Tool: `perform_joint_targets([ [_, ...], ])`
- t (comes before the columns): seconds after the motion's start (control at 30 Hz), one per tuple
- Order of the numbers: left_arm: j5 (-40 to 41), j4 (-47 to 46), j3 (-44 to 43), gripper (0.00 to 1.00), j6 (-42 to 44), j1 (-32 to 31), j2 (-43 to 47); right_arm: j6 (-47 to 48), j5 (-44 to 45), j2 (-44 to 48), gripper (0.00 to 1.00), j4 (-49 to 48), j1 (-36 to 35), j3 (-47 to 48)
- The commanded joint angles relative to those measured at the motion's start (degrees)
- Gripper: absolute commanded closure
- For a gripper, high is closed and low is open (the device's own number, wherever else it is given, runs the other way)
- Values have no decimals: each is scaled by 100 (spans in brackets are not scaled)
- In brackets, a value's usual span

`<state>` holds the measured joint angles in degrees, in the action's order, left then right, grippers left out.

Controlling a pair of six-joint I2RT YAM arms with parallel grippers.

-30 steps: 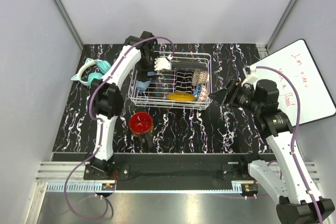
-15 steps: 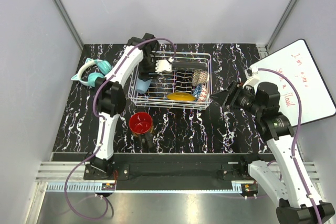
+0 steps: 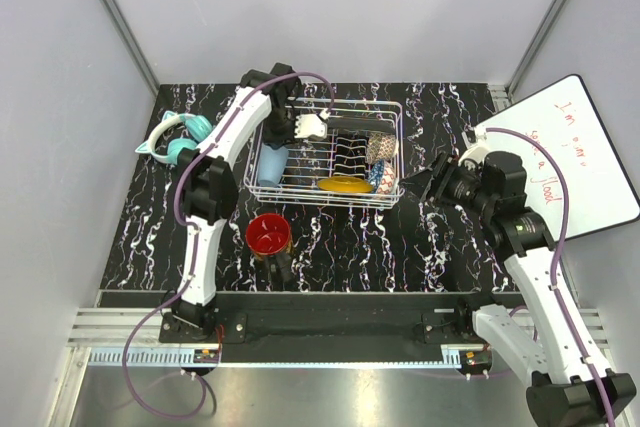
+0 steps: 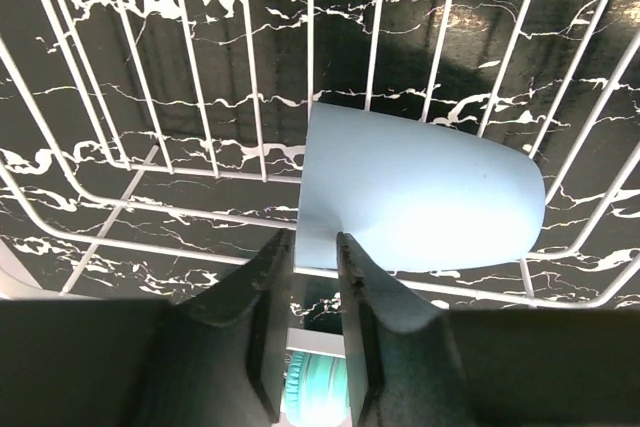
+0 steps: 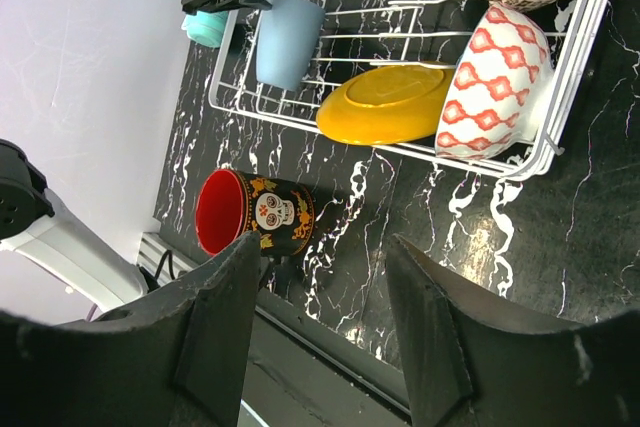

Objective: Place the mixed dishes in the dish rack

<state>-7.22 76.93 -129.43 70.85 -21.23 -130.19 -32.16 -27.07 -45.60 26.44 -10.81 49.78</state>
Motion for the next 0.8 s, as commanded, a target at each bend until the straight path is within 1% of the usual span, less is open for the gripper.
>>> perform_joint_targets([
  [0.0,-104,605,-21,64,-45,58,249,61,123,-10,39,-51,17,137],
  [0.03,-156,604,-117,61,-62,101,118,70,97,-10,39,-42,17,137],
  [0.07,-209,622,-362,55,-89,111,56,52,88,8,39,-16,17,120],
  [0.1,-253,665,-468,45,-98,128,3,61,88,43,39,19,17,120],
  [0.2,-332,640,-557,37,-19,155,-120,52,123,104,39,98,9,76],
  [0.3,-306,832,-549,36,95,155,-199,78,184,105,39,169,9,76],
  [0.37,-393,1034,-514,34,131,172,-200,96,193,61,39,186,17,85],
  [0.53,-631,1167,-312,30,114,199,-296,122,184,-54,39,213,9,190],
  [0.63,-780,1176,-119,30,131,199,-209,149,202,-80,39,239,17,225],
  [0.77,-737,1167,268,31,201,190,11,184,255,-98,39,283,17,155],
])
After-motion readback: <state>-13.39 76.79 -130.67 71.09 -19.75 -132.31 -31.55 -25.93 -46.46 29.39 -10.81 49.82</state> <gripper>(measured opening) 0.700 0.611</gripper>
